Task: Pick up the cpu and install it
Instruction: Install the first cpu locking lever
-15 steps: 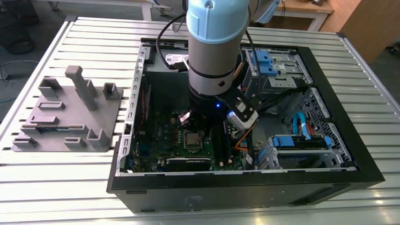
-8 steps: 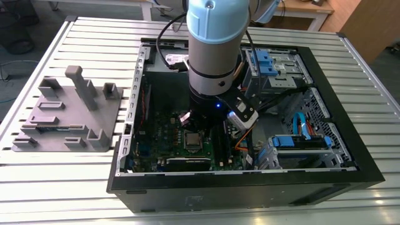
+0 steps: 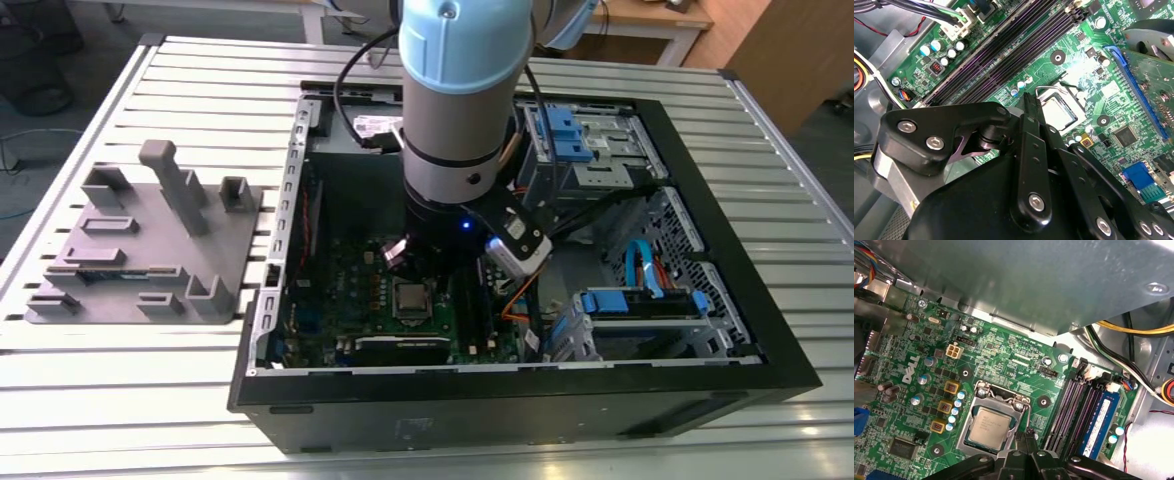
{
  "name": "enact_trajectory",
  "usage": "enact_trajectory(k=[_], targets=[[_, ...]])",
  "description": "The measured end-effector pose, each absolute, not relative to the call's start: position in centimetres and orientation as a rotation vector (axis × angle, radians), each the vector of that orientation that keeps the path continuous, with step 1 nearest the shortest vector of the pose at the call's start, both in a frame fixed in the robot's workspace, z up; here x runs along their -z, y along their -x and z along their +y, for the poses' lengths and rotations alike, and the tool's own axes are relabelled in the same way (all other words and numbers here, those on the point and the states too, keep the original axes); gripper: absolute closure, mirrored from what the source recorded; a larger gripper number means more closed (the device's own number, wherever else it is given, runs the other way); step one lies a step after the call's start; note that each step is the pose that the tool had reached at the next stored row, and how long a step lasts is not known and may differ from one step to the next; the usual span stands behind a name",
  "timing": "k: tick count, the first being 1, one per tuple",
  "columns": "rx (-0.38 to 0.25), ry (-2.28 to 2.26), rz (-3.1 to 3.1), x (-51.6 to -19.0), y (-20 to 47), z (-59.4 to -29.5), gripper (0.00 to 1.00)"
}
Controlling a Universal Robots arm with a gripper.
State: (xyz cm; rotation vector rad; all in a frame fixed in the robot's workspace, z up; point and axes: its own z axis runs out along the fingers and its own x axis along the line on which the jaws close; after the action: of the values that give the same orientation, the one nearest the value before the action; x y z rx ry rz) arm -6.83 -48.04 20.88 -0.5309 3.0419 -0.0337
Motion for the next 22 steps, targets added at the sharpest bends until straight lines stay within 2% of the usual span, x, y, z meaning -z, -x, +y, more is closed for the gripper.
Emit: enact_trajectory(k=[22], targets=[[0.032, 0.531, 3.042, -20.1, 6.8, -49.4, 0.89]])
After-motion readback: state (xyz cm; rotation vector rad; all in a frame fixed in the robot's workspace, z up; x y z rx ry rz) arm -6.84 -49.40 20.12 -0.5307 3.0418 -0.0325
